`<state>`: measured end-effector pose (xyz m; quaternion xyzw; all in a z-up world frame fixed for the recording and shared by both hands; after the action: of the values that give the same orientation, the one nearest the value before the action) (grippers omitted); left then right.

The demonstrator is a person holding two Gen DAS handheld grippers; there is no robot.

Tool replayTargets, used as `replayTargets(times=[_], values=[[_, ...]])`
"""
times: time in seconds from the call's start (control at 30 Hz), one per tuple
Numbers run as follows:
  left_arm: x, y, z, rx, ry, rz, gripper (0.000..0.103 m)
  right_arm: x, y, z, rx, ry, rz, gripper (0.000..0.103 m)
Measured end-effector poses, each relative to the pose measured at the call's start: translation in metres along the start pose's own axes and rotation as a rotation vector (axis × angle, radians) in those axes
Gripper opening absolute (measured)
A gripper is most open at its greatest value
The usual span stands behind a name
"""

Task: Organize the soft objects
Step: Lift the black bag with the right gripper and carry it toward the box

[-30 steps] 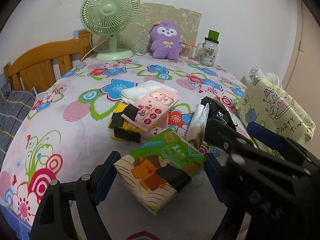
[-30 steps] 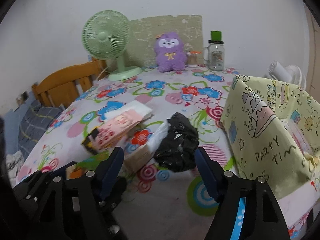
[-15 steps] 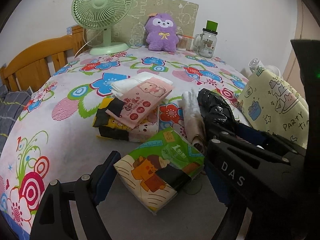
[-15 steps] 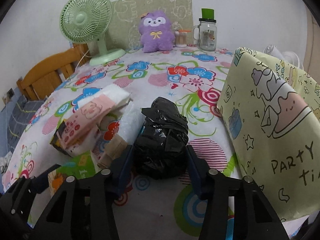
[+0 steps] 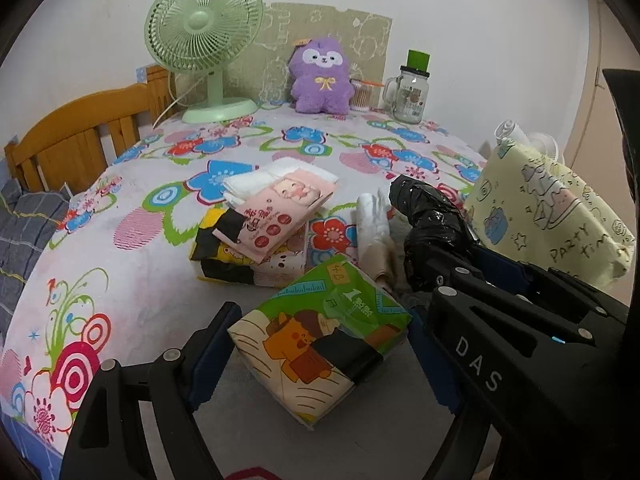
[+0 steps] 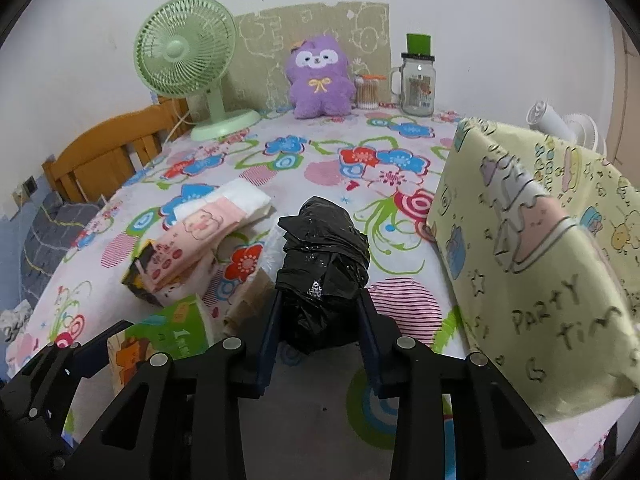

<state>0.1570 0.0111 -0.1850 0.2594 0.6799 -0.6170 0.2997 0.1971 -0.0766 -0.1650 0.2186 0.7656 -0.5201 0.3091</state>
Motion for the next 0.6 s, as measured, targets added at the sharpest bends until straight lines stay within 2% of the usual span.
replayTargets(times=[0.6], values=[[-0.016,-0.055,0.004,-0.012,0.000,0.102,0.085,-0.014,-0.065,-0.019,-0.008,-0.036,0.106,0.038]])
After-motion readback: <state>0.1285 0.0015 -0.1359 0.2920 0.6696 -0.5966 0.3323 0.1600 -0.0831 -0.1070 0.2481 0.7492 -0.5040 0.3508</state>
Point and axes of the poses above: each gripper's, at about its wrist camera, not at the fingertips, and y roughly the way its jaws point, z to its right, x to its underside, the point moved 8 cm from there along y, roughly the way its jaws point, and after that the axes turned 13 degrees about -x, right-handed, at the moved point
